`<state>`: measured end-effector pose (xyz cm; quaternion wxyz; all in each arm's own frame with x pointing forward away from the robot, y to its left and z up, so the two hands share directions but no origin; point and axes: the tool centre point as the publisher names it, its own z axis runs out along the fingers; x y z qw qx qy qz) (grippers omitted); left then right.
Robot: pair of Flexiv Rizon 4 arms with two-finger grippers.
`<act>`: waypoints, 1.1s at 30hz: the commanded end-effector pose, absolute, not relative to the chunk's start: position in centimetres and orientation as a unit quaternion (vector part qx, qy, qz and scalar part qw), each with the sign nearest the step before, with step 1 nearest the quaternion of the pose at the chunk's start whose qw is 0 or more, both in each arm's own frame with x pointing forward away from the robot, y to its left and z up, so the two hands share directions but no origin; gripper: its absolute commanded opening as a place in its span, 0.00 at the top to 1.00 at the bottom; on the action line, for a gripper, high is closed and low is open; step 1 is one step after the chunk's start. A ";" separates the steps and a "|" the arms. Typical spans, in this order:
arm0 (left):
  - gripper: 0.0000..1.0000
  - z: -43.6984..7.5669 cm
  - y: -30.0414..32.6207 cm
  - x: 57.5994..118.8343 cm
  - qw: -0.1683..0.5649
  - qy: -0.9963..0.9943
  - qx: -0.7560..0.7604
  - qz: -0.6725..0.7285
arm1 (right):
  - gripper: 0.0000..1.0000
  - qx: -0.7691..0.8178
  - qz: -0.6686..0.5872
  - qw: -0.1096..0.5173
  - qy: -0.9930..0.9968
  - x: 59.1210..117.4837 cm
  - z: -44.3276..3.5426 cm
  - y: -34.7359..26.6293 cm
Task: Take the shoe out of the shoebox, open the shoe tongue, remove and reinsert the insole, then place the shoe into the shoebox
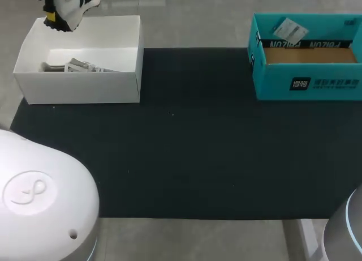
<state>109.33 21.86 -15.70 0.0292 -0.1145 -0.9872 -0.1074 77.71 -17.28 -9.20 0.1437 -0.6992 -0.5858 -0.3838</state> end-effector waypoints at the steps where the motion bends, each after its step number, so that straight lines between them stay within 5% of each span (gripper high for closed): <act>1: 1.00 -16.7 24.3 111.2 0.030 -0.986 -0.128 -0.102 | 0.00 -0.700 -0.383 0.143 -0.585 77.7 -9.2 -17.2; 30: 1.00 -17.5 29.2 115.5 0.032 -0.988 -0.132 -0.070 | 0.00 -0.700 -0.383 0.143 -0.585 77.7 -9.2 -17.2; 33: 1.00 -17.1 27.9 114.7 0.067 -0.954 -0.288 0.048 | 0.00 -0.700 -0.383 0.143 -0.585 77.7 -9.2 -17.2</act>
